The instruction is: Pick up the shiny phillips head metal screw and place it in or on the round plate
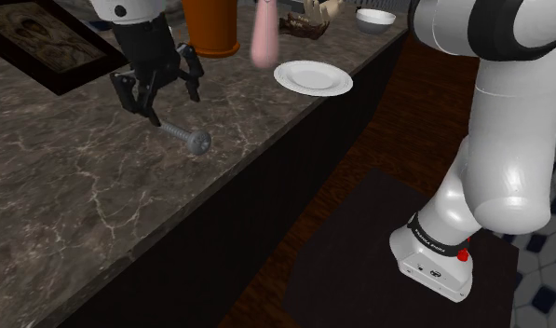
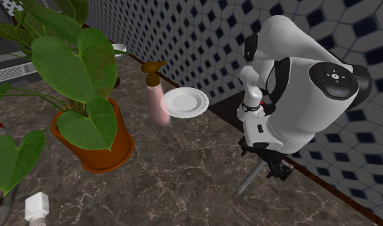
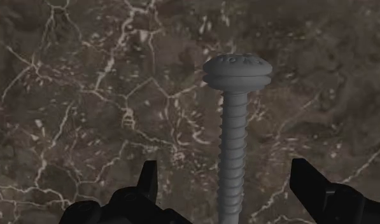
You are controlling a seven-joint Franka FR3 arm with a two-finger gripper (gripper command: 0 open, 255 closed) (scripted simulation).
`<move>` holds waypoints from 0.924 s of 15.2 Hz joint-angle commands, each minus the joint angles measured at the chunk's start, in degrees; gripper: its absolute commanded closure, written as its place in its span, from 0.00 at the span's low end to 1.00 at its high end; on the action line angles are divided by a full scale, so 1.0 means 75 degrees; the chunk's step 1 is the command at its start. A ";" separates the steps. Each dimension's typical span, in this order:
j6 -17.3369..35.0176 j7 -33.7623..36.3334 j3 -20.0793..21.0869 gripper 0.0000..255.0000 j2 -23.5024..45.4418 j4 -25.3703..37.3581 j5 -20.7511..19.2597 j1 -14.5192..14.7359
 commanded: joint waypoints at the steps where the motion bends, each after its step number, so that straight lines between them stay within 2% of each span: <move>1: -0.0232 0.0128 -0.0018 0.00 0.0461 0.0626 -0.0188 0.0266; 8: 0.0716 0.0163 -0.0017 0.00 0.0151 -0.0629 -0.0078 0.0000; 14: 0.0716 0.0163 -0.0018 0.00 0.0151 -0.0629 -0.0078 0.0000</move>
